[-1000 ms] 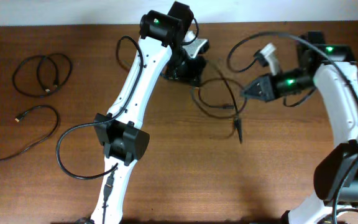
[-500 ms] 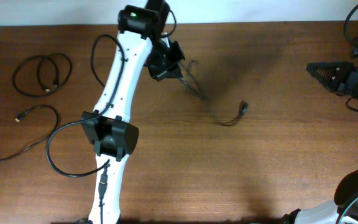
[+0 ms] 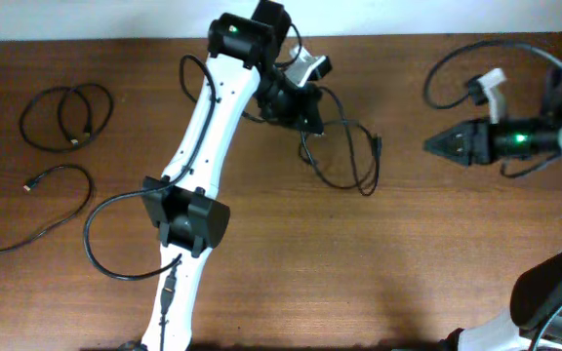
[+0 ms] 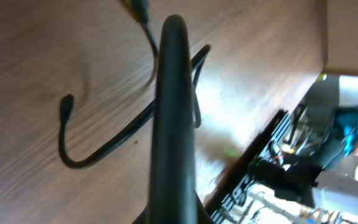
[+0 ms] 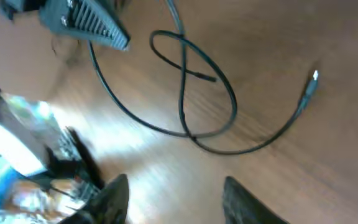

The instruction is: Untangle cables

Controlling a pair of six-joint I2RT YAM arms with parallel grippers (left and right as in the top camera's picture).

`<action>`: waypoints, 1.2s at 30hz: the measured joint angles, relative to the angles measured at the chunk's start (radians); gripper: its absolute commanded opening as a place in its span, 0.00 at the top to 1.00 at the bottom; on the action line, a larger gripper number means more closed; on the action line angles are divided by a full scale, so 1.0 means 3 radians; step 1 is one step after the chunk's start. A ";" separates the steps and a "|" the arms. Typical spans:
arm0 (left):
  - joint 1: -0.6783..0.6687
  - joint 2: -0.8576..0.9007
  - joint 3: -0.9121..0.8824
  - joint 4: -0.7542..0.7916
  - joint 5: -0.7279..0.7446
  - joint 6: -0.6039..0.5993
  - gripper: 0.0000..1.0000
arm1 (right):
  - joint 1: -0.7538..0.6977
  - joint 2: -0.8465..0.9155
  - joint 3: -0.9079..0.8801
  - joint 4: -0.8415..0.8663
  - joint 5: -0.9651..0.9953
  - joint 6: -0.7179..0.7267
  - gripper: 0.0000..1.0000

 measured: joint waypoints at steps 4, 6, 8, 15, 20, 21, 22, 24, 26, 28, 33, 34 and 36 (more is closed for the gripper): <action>-0.0167 0.0000 0.0000 0.0000 -0.0023 0.0186 1.00 | 0.0423 0.0005 0.0000 0.0197 0.0276 -0.0093 0.41; -0.0226 0.0000 0.0000 0.0000 -0.0023 0.0245 1.00 | 0.0584 0.0086 0.0000 0.0313 0.0360 -0.0118 0.41; -0.0235 0.0000 0.0000 -0.0001 -0.0024 0.0270 1.00 | 0.0659 0.0247 0.0000 0.0540 0.0432 -0.0135 0.40; -0.0235 0.0000 0.0000 0.0000 -0.0034 0.0281 1.00 | 0.0682 0.0631 0.0000 0.0797 0.0509 -0.0142 0.66; -0.0238 0.0000 0.0000 0.0000 -0.0034 0.0281 1.00 | 0.0746 0.0696 0.0000 0.0858 0.0390 -0.0148 0.96; -0.0239 0.0000 0.0000 0.0000 -0.0034 0.0281 1.00 | 0.0746 0.0696 0.0001 0.0818 0.0373 -0.0149 0.96; -0.0239 0.0000 0.0000 0.0000 -0.0034 0.0281 1.00 | 0.0746 0.0696 0.0001 0.0706 0.0356 -0.0150 0.96; -0.0239 0.0000 0.0000 0.0001 -0.0107 0.0187 1.00 | 0.0739 0.0696 0.0011 0.0618 0.0287 -0.0154 0.96; -0.0238 0.0000 0.0000 0.0003 -0.0292 -0.0079 1.00 | 0.0682 0.0696 0.0056 0.0570 -0.0014 -0.0145 0.96; -0.0238 0.0000 0.0000 0.0003 -0.0589 -0.0511 1.00 | 0.0529 0.0661 0.0118 0.0568 -0.0498 -0.0146 0.96; -0.0195 0.0000 0.0000 0.0023 -0.0903 -0.1175 1.00 | 0.0221 0.0264 0.0137 0.0533 -0.1549 -0.0155 0.96; -0.0175 0.0000 0.0000 0.0023 -0.0913 -0.1211 1.00 | 0.0179 0.0179 0.0151 0.0534 -0.1678 -0.0155 0.96; -0.0128 0.0000 0.0000 0.0024 -0.0918 -0.1269 1.00 | 0.0114 0.0039 0.0160 0.0534 -0.1813 -0.0156 0.96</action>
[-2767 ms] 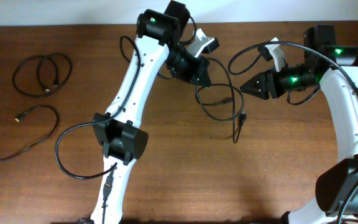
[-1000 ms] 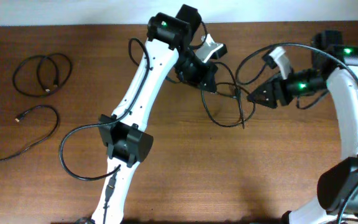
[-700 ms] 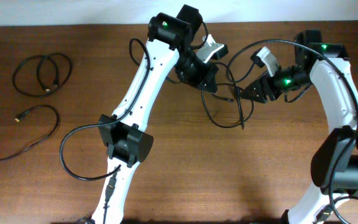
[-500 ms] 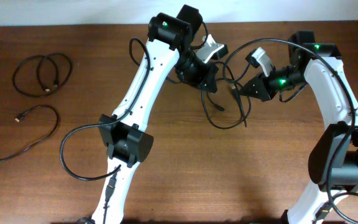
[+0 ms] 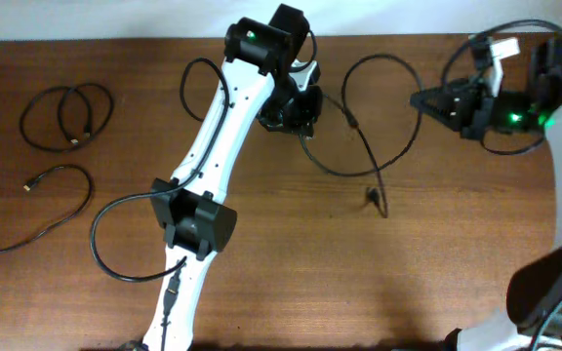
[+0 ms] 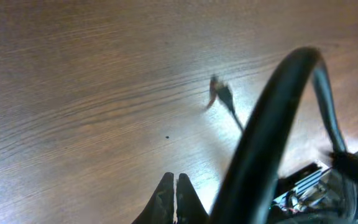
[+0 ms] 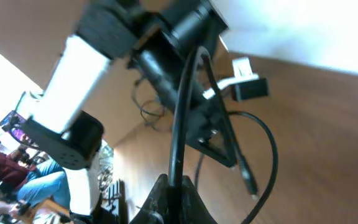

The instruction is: Untangle cables

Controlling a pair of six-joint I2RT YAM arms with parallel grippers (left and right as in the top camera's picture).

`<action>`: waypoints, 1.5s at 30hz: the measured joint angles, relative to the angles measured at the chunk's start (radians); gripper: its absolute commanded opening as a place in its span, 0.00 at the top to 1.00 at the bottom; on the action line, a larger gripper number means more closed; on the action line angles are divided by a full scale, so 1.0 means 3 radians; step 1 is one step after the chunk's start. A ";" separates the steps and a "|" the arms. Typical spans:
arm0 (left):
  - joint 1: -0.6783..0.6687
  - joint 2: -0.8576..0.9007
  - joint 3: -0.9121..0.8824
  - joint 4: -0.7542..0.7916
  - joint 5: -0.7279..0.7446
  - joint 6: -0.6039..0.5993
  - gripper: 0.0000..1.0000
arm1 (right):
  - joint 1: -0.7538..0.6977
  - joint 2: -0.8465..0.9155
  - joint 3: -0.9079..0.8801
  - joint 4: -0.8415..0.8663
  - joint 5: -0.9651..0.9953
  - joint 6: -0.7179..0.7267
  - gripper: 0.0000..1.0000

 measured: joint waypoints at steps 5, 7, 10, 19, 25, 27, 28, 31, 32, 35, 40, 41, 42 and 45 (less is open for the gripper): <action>0.0062 0.0000 0.0000 0.0159 -0.0008 -0.0098 1.00 | -0.0038 -0.0170 0.0003 0.0061 -0.0120 0.0001 0.96; 0.0034 0.0000 0.0000 -0.0009 -0.0008 -0.0095 1.00 | -0.0038 -0.0172 0.0003 0.0089 -0.0126 0.0000 0.77; 0.0001 0.0000 0.0001 -0.0023 -0.0005 -0.0067 1.00 | -0.0038 -0.0173 0.0003 0.0089 0.0209 0.0178 0.35; 0.0300 0.0008 0.0462 -0.0024 -0.0006 0.0052 1.00 | -0.0038 -0.0174 0.0004 0.0071 0.1104 0.0551 0.17; 0.1047 0.0013 0.0524 -0.0004 -0.0154 0.0052 1.00 | -0.0037 -0.0174 0.0005 0.0047 0.1330 0.0561 0.16; 0.1369 0.0032 0.0807 -0.0024 -0.0460 0.0053 1.00 | -0.0037 -0.0174 0.0005 0.0050 0.1391 0.0562 0.16; 0.1542 0.0034 0.1034 -0.0034 -0.0646 0.0055 1.00 | -0.0037 -0.0174 0.0004 0.0056 0.1404 0.0562 0.15; 0.1968 -0.0020 0.1481 0.0029 -0.1024 0.0055 1.00 | -0.0037 -0.0174 0.0005 0.0112 0.1428 0.0561 0.15; 0.2143 -0.0083 0.1493 0.0094 -0.1120 0.0056 1.00 | -0.0037 -0.0174 0.0005 0.0139 0.1439 0.0562 0.15; 0.2433 -0.0165 0.1493 0.0140 -0.1218 0.0055 1.00 | -0.0037 -0.0174 0.0005 0.0181 0.1450 0.0562 0.15; 0.2467 -0.0217 0.1492 -0.0011 -0.1277 0.0102 1.00 | -0.0037 -0.0174 0.0005 0.0189 0.1450 0.0562 0.15; 0.2430 -0.0217 0.1492 -0.0011 -0.1277 0.0104 1.00 | -0.0037 -0.0174 0.0005 0.0188 0.1450 0.0565 0.16; 0.2374 -0.0217 0.1492 -0.0011 -0.1277 0.0106 1.00 | -0.0037 -0.0174 0.0005 0.0187 0.1450 0.0562 0.15; 0.2251 -0.0217 0.1492 -0.0013 -0.1275 0.0113 1.00 | -0.0037 -0.0174 0.0005 0.0163 0.1450 0.0563 0.16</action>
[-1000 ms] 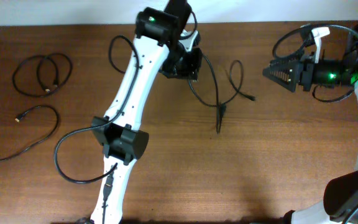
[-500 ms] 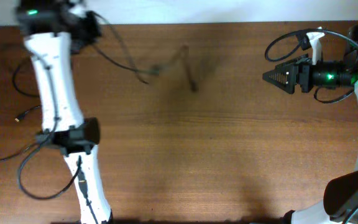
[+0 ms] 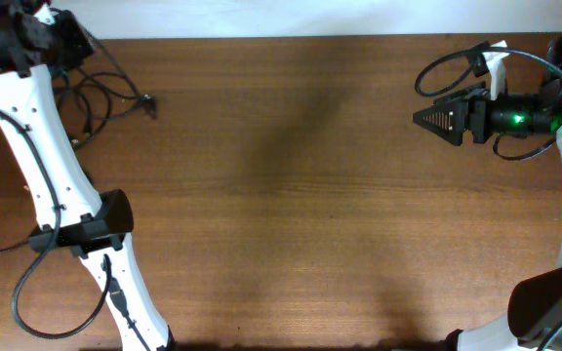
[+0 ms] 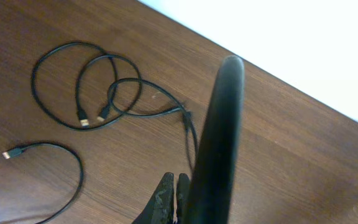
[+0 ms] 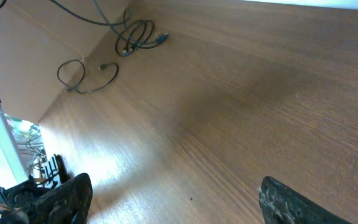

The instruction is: Untangle cables

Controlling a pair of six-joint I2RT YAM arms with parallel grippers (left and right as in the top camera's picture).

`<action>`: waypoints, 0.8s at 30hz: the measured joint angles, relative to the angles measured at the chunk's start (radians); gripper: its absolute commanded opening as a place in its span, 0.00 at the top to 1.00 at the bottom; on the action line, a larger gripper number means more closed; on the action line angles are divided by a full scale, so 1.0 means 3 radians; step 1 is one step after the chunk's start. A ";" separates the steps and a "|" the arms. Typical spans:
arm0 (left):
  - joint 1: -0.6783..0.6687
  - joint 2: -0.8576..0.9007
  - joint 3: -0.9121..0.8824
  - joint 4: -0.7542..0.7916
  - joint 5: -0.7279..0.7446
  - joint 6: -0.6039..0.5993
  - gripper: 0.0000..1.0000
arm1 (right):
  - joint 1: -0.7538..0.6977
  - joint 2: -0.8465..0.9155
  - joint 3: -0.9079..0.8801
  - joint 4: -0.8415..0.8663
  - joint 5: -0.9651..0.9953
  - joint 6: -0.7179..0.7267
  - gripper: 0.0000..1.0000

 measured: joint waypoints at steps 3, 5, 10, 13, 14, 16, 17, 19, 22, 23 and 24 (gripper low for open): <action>-0.0038 -0.0001 -0.0005 -0.0011 -0.0001 0.0003 1.00 | 0.0000 0.0000 0.0000 -0.0018 0.0000 -0.0001 0.15; -0.0038 0.0000 -0.0037 -0.0011 -0.0001 0.0003 1.00 | 0.0000 0.0000 0.0000 -0.0025 0.0000 -0.0001 0.16; -0.0038 -0.0001 -0.0323 0.0006 -0.0003 0.0017 0.79 | 0.0000 0.0000 0.0000 -0.0025 0.0000 0.0003 0.15; -0.0038 0.0000 -0.0514 0.0083 -0.0062 0.0031 0.34 | 0.0000 0.0000 0.0000 -0.0027 0.0000 -0.0001 0.15; -0.0038 0.0000 -0.0568 0.0086 -0.0083 0.0037 0.05 | 0.0000 0.0000 0.0000 -0.0025 0.0000 0.0000 0.15; -0.0038 0.0000 -0.0656 0.0088 -0.0113 0.0045 0.01 | 0.0000 0.0000 0.0000 -0.0025 0.0000 -0.0001 0.15; -0.0038 0.0000 -0.0668 0.0085 -0.0116 0.0036 0.01 | 0.0000 0.0000 0.0000 -0.0027 0.0000 -0.0001 0.16; -0.0038 0.0000 -0.0671 0.0079 -0.0123 0.0038 0.01 | 0.0000 0.0000 0.0000 -0.0025 0.0000 -0.0003 0.16; -0.0038 0.0000 -0.0671 0.0078 -0.0127 0.0039 0.01 | 0.0000 0.0000 0.0000 -0.0025 0.0000 -0.0001 0.15; -0.0038 0.0000 -0.0671 0.0079 -0.0130 0.0039 0.01 | 0.0000 0.0000 0.0000 -0.0025 0.0004 -0.0003 0.16; -0.0038 0.0000 -0.0671 0.0080 -0.0154 0.0039 0.01 | 0.0000 0.0000 0.0000 -0.0027 0.0031 -0.0001 0.15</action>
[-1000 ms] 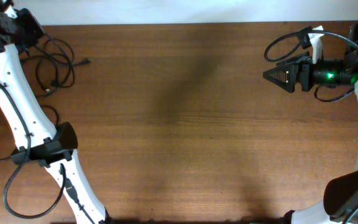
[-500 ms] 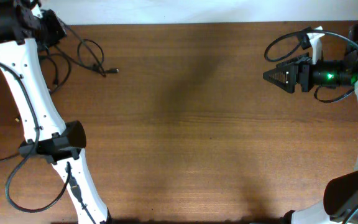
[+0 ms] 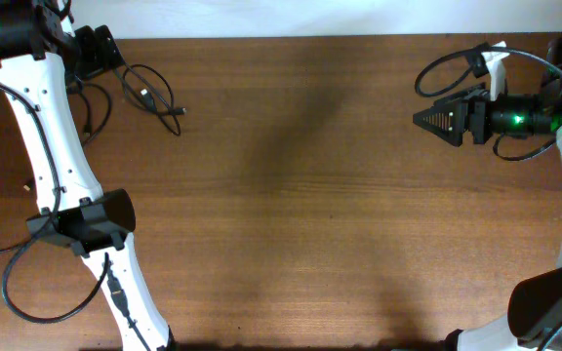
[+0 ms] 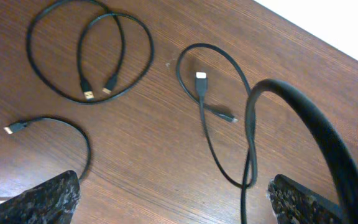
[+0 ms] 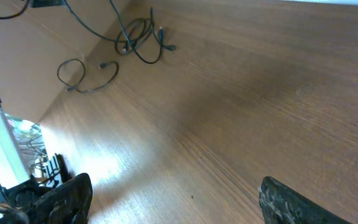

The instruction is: Untangle cables

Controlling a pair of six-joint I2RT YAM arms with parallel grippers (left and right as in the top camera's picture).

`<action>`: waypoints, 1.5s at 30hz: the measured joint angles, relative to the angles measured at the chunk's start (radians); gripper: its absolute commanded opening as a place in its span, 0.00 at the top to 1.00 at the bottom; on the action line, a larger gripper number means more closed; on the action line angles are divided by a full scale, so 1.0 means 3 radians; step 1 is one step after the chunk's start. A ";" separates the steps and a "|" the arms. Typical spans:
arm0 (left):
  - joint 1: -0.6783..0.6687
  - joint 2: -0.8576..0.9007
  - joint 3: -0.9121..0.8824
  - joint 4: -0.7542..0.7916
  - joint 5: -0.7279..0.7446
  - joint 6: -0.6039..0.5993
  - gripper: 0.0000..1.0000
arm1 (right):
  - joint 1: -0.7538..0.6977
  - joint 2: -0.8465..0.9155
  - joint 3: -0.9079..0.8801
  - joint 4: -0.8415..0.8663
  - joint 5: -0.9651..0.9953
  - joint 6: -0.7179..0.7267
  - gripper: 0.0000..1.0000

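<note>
Three black cables lie at the table's far-left corner. The left wrist view shows a double-looped cable (image 4: pixel 91 57), a short curved cable (image 4: pixel 73 132), and a looped cable (image 4: pixel 224 87) with its white-tipped plug inside the loop. From overhead that looped cable (image 3: pixel 151 94) lies just right of my left gripper (image 3: pixel 103 54). The left gripper (image 4: pixel 173 190) hovers open above these cables, holding nothing. My right gripper (image 3: pixel 421 119) is at the far right, also open and empty (image 5: pixel 173 186); its view shows the cables (image 5: pixel 139 34) only in the distance.
My left arm's own thick black cable (image 4: pixel 319 130) arcs across the right of the left wrist view. Another black cable curls at the table's left edge. The left arm's white links (image 3: pixel 52 146) run down the left side of the table.
My left gripper was shut on the looped cable at the far-left corner; now it is open and that cable lies on the table beside the others. The right arm has not moved.
A tangled cable lay mid-table with my left gripper at it and the right gripper open nearby. Then both grippers were shut on it, stretched between them. Later the right was open and empty, the left holding the cable at the far-left corner, where it now lies released.
</note>
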 measured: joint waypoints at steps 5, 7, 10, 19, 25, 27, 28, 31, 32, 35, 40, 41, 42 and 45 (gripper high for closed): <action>0.0013 0.0000 -0.0023 -0.0090 0.0272 0.0580 0.20 | 0.0000 0.0000 0.0000 -0.0003 0.0056 0.0001 0.16; 0.0009 0.0000 -0.0084 -0.0092 0.0361 0.0866 0.30 | 0.0000 0.0000 0.0000 -0.0004 0.0056 -0.0001 0.15; 0.0009 0.0000 -0.0123 -0.0092 0.0384 0.1152 0.01 | 0.0000 0.0000 0.0000 0.0000 0.0088 0.0000 0.15; -0.0355 0.0000 -0.0123 -0.0092 0.0626 0.1199 0.01 | 0.0000 0.0000 0.0000 -0.0023 0.0388 0.0153 0.02; -0.1073 -0.0008 -0.0313 -0.0080 0.0268 0.1071 0.01 | 0.0000 0.0000 0.0000 -0.0006 0.0991 0.0627 0.02; -0.1291 -0.0070 -0.0676 -0.0062 0.0028 0.1034 0.01 | 0.0000 0.0000 0.0000 -0.0013 0.1043 0.0671 0.02; -0.1343 -0.0173 -0.0980 -0.0058 -0.0057 0.1024 0.01 | 0.0000 0.0000 0.0000 -0.0013 0.1054 0.0676 0.01; -0.1419 -0.0526 -0.1761 -0.0076 -0.0210 0.1006 0.01 | 0.0000 0.0000 0.0000 -0.0020 0.1078 0.0687 0.01; -0.1422 -0.0767 -0.2052 -0.0103 -0.0224 0.0996 0.01 | 0.0000 0.0000 0.0000 -0.0018 0.1080 0.0687 0.01; -0.1422 -0.1336 -0.2388 -0.0098 -0.0209 0.0983 0.01 | 0.0000 0.0000 0.0000 -0.0019 0.1080 0.0687 0.01; -0.1422 -0.2124 -0.2444 -0.0102 -0.0120 0.0970 0.01 | 0.0000 0.0000 0.0000 -0.0014 0.1081 0.0687 0.01; -0.1422 -0.2260 -0.2444 -0.0103 -0.0118 0.0970 0.01 | 0.0000 0.0000 0.0000 -0.0014 0.1081 0.0687 0.01; -0.1422 -0.2302 -0.2444 -0.0103 -0.0118 0.0970 0.01 | 0.0000 0.0000 0.0000 -0.0014 0.1081 0.0687 0.01; -0.1422 -0.2318 -0.2454 -0.0102 -0.0118 0.0970 0.01 | 0.0000 0.0000 0.0000 -0.0014 0.1080 0.0685 0.01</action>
